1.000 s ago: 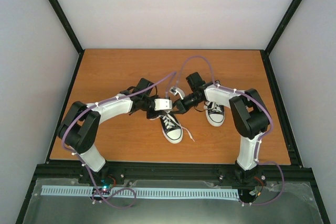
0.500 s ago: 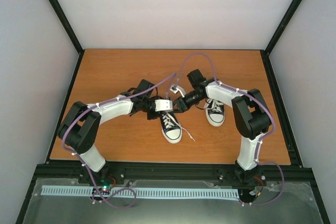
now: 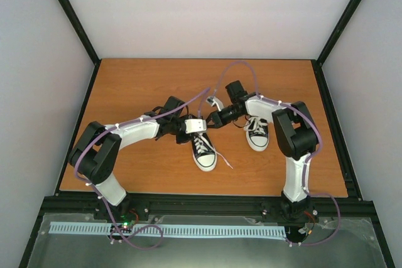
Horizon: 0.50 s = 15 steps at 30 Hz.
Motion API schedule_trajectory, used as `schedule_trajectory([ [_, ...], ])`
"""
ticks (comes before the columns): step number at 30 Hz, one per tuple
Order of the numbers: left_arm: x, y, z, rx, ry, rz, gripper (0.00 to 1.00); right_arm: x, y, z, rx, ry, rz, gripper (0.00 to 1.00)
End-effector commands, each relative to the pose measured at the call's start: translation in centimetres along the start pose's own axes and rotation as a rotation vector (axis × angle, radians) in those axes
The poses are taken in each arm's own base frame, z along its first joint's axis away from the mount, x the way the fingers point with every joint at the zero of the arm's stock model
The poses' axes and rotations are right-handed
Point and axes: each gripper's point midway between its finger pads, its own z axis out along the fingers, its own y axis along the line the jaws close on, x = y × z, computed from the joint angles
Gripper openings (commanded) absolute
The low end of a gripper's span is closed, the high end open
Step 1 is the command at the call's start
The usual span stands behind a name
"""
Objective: Tie the shoes
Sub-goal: Cross the shoelace with the shoelace.
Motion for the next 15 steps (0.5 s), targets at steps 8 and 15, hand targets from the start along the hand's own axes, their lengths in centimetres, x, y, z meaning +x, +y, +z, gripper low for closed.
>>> schedule_trajectory([
  [8, -0.8, 1.2, -0.6, -0.056, -0.020, 0.001, 0.01, 0.9, 2.0, 2.7, -0.145, 0.060, -0.052, 0.16],
  [15, -0.9, 1.4, -0.6, -0.066, -0.023, -0.009, 0.03, 1.9, 2.6, 3.0, -0.185, 0.083, -0.044, 0.15],
])
